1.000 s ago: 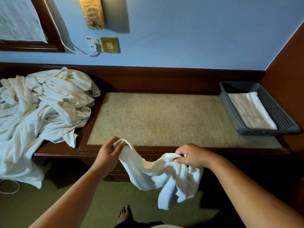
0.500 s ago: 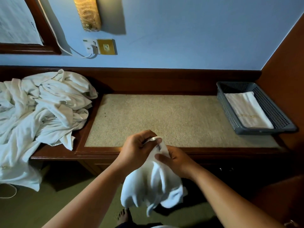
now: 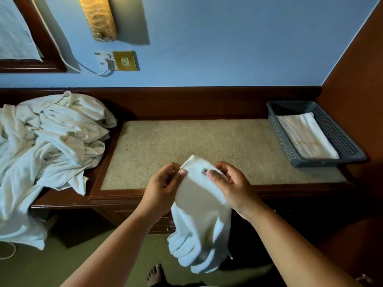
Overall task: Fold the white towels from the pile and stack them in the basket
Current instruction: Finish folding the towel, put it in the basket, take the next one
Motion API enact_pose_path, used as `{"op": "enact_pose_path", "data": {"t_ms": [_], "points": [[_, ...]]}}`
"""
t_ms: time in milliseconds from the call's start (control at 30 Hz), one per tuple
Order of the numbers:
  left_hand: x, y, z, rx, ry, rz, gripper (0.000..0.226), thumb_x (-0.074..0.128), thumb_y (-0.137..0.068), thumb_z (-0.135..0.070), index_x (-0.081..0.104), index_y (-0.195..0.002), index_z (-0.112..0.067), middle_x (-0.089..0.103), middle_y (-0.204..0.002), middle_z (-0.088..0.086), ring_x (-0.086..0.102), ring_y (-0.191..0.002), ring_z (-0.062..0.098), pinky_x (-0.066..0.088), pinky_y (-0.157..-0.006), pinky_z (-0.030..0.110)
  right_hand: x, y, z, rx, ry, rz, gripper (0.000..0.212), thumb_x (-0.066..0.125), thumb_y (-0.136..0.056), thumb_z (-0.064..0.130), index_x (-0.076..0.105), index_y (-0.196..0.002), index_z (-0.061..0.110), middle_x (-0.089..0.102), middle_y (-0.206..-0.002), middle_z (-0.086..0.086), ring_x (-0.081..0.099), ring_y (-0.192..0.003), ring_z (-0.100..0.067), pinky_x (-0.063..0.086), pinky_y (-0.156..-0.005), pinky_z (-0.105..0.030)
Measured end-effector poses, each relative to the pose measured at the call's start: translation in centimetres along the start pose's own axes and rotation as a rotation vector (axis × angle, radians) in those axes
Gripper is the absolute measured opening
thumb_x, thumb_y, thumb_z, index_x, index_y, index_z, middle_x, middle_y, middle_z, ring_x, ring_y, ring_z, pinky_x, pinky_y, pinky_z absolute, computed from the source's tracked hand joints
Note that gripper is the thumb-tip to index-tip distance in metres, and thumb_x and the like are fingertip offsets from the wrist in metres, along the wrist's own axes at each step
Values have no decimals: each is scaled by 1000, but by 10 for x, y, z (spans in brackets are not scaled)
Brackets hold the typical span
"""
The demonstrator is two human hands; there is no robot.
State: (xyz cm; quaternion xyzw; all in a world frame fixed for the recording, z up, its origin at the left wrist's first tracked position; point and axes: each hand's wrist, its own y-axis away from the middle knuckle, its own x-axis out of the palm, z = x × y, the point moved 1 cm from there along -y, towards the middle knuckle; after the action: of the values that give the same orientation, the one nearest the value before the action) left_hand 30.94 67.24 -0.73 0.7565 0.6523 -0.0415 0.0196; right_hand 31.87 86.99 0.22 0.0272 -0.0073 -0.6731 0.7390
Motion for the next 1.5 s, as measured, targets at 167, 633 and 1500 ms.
{"op": "enact_pose_path", "data": {"t_ms": [167, 633, 1500], "points": [[13, -4, -21, 188, -277, 65, 16, 60, -101, -25, 65, -88, -18, 60, -74, 9, 54, -64, 20, 43, -58, 33, -13, -5, 12, -117, 311, -6, 14, 64, -96, 33, 72, -98, 20, 71, -87, 4, 66, -83, -6, 50, -75, -24], [-22, 22, 81, -217, -478, 173, 74, 60, -65, -91, 64, -74, -17, 65, -68, -1, 59, -60, 10, 48, -59, 44, -69, -27, 64, -261, -29, -805, 26, 52, -99, 27, 54, -74, 22, 54, -61, 18, 44, -61, 6, 37, -62, -19], [-34, 33, 55, -248, -490, 231, 65, 54, -75, -86, 73, -86, -24, 74, -82, 4, 69, -72, 16, 56, -74, 50, -55, 7, 60, -200, 24, -344, 17, 63, -84, 45, 75, -82, 33, 70, -80, 12, 63, -80, -5, 49, -75, -25]]}}
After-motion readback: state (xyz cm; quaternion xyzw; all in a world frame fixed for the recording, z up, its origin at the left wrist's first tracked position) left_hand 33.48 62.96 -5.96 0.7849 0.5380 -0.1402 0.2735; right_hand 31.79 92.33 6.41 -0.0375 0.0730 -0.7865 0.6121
